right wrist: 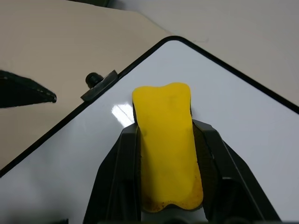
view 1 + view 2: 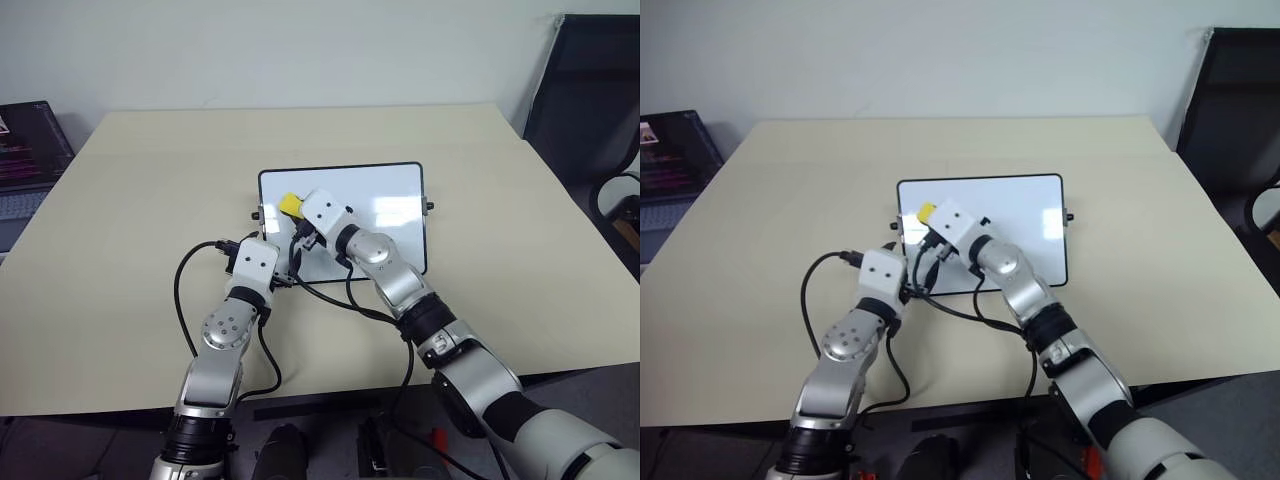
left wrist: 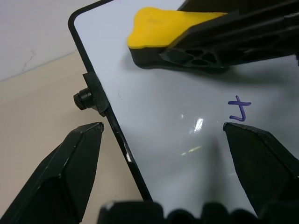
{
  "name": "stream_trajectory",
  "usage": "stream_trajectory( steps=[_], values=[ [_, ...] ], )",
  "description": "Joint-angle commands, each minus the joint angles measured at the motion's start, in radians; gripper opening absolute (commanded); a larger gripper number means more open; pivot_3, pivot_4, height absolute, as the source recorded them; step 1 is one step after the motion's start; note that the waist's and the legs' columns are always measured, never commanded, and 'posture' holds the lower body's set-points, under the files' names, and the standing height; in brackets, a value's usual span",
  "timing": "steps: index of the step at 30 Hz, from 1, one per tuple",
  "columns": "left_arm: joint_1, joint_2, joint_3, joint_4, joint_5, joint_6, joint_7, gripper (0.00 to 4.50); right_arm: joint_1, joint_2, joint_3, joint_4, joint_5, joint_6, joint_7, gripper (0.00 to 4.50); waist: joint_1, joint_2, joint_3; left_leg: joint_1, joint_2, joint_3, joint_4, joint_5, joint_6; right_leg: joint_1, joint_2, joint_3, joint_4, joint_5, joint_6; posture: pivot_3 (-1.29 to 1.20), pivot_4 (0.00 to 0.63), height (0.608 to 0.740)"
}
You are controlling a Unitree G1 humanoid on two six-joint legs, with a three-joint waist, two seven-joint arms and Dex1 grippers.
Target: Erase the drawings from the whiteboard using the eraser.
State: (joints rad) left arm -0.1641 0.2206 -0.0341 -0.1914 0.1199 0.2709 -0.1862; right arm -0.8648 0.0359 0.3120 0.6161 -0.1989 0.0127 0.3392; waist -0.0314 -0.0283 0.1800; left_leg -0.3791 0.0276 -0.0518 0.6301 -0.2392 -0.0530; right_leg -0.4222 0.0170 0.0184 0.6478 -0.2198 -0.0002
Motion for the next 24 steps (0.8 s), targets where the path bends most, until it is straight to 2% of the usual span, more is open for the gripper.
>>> stream_trajectory(
  steps=[1, 7, 11, 24],
  values=[
    [-0.002, 0.002, -0.002, -0.035, -0.001, -0.024, 0.002, 4.50, 0.060, -0.054, 0.010, -0.092, -0.029, 0.053, 0.024, 1.18, 0.002, 0.000, 0.000, 0.000, 0.000, 0.000, 0.000, 0.000, 0.000, 0.000, 0.000, 0.000, 0.000, 0.000, 0.000, 0.00, 0.150, 0.740],
    [-0.008, -0.003, -0.015, -0.022, -0.004, -0.034, -0.004, 4.50, 0.173, -0.146, -0.008, -0.230, -0.030, 0.122, 0.047, 1.18, 0.006, 0.000, 0.000, 0.001, -0.001, -0.001, 0.001, 0.000, 0.000, 0.002, 0.000, 0.000, 0.000, 0.000, 0.000, 0.00, 0.150, 0.740],
    [-0.022, -0.005, -0.021, -0.007, -0.005, -0.042, -0.008, 4.50, 0.190, -0.172, -0.015, -0.262, -0.026, 0.141, 0.043, 1.18, 0.005, -0.001, 0.000, 0.003, -0.001, 0.000, 0.001, 0.000, 0.000, 0.003, 0.000, 0.000, 0.001, 0.000, 0.000, 0.00, 0.150, 0.740],
    [-0.050, -0.005, -0.021, 0.026, -0.010, -0.055, -0.014, 4.50, 0.023, -0.037, -0.015, -0.130, -0.007, 0.072, -0.027, 1.18, -0.001, 0.000, 0.000, 0.002, 0.000, 0.001, 0.000, 0.000, 0.000, 0.001, 0.000, 0.000, 0.001, 0.000, 0.000, 0.00, 0.150, 0.740]
  ],
)
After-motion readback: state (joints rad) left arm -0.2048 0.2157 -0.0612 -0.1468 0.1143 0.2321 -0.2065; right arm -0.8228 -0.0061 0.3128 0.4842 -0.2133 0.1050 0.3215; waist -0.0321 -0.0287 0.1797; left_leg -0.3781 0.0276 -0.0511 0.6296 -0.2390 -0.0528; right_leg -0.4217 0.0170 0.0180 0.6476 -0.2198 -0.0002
